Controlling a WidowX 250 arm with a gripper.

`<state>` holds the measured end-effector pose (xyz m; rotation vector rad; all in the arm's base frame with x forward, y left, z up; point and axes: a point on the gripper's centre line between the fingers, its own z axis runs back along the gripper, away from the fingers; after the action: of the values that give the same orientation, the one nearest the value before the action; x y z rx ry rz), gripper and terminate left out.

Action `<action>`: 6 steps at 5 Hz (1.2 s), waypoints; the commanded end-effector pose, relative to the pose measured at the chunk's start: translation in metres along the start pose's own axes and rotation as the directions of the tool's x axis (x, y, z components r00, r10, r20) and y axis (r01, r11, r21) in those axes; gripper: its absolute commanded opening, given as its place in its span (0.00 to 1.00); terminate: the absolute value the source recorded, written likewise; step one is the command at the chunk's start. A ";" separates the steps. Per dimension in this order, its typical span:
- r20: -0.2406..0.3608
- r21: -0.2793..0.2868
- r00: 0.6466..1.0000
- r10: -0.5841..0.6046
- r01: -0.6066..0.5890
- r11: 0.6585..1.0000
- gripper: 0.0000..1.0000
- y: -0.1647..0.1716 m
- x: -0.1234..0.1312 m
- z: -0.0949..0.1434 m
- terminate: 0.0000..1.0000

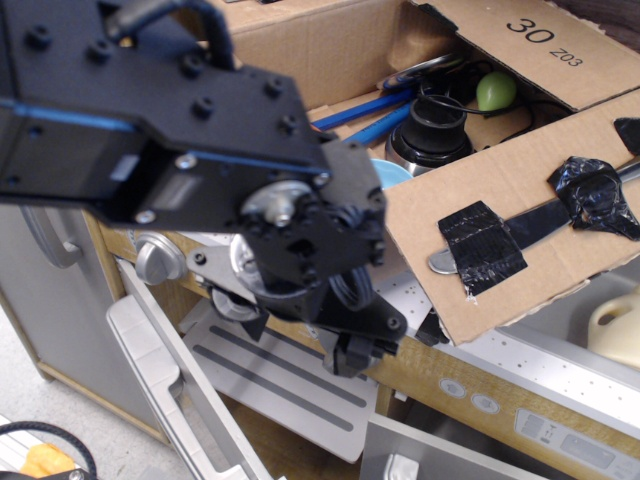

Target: Close large4fbox flaps

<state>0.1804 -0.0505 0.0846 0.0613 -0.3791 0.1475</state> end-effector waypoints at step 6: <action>0.112 0.207 0.971 -0.212 0.186 0.961 1.00 0.017 0.096 0.045 0.00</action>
<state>0.2463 -0.0240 0.1537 0.3004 -0.4493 -0.0322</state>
